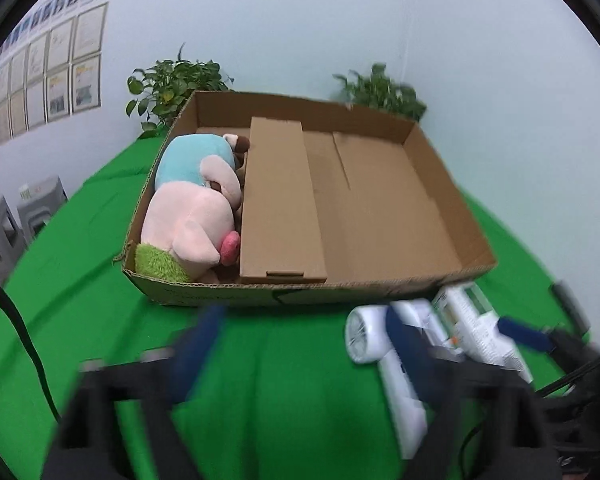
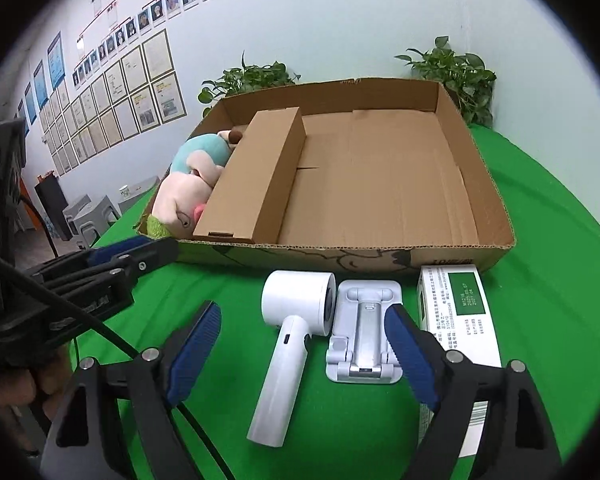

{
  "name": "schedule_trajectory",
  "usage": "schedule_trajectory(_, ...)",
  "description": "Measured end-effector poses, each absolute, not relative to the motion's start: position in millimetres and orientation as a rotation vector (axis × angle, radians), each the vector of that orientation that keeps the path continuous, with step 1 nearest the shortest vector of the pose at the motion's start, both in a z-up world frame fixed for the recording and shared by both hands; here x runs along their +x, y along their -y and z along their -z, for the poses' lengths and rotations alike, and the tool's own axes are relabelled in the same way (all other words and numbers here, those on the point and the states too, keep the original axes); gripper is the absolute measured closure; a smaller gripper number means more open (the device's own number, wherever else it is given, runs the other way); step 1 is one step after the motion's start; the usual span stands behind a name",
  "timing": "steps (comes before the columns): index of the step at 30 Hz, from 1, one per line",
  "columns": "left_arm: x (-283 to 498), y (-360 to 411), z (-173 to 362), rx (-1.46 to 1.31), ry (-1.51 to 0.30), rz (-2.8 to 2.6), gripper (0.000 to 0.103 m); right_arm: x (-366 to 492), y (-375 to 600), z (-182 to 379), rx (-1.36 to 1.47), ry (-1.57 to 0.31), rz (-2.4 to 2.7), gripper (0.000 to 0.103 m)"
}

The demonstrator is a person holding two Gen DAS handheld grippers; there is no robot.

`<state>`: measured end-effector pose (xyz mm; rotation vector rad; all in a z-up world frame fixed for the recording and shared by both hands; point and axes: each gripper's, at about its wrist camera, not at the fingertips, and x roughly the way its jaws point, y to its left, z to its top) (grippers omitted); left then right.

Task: Organize objects
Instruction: 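Withdraw both tools from the tray toward the white hair dryer, then grasp the hair dryer handle with the right tool while the left tool grips it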

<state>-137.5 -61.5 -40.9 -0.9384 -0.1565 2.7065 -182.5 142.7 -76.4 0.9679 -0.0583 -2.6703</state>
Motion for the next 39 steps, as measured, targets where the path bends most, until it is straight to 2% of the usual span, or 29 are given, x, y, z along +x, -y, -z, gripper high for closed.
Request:
schedule_trajectory(6, -144.8, 67.7, 46.0, -1.012, 0.241, -2.605, 0.012, -177.5, -140.6, 83.8, 0.976, 0.081, 2.567, 0.019)
schedule_trajectory(13, -155.2, 60.8, 62.6, -1.097, 0.335, -2.386, 0.012, -170.2, -148.5, 98.1, 0.977, 0.355, 2.176, 0.019)
schedule_trajectory(14, -158.6, 59.1, 67.1, -1.115, 0.347, -2.354, 0.012, -170.0, -147.7, 100.9, 0.993, 0.341, 2.191, 0.019)
schedule_trajectory(17, -172.0, 52.7, 82.6, -1.171, 0.371, -2.274, 0.012, -169.1, -132.9, 111.0, 1.078, 0.132, 2.305, 0.020)
schedule_trajectory(20, -186.9, 41.8, 97.9, -1.236, 0.377, -2.182, 0.013, -172.5, -124.5, 125.6, 1.149, 0.081, 2.314, 0.021)
schedule_trajectory(22, -193.2, 33.4, 106.3, -1.273, 0.373, -2.134, 0.013, -174.6, -119.9, 135.2, 1.193, 0.027, 2.374, 0.031)
schedule_trajectory(24, -196.7, 26.1, 113.9, -1.303, 0.371, -2.096, 0.014, -177.0, -118.6, 141.0, 1.232, 0.004, 2.397, 0.047)
schedule_trajectory(26, -199.2, 21.8, 121.2, -1.320, 0.384, -2.067, 0.017, -178.1, -116.0, 144.5, 1.254, -0.026, 2.419, 0.052)
schedule_trajectory(29, -200.7, 17.7, 127.6, -1.335, 0.392, -2.049, 0.022, -178.2, -113.1, 147.4, 1.267, -0.050, 2.439, 0.068)
schedule_trajectory(33, -191.9, 13.3, 133.3, -1.346, 0.391, -2.024, 0.026, -169.9, -108.2, 147.2, 1.261, -0.101, 2.449, 0.071)
schedule_trajectory(39, -159.2, 14.2, 139.9, -1.379, 0.410, -1.982, 0.027, -137.2, -115.4, 147.3, 1.304, -0.079, 2.415, 0.077)
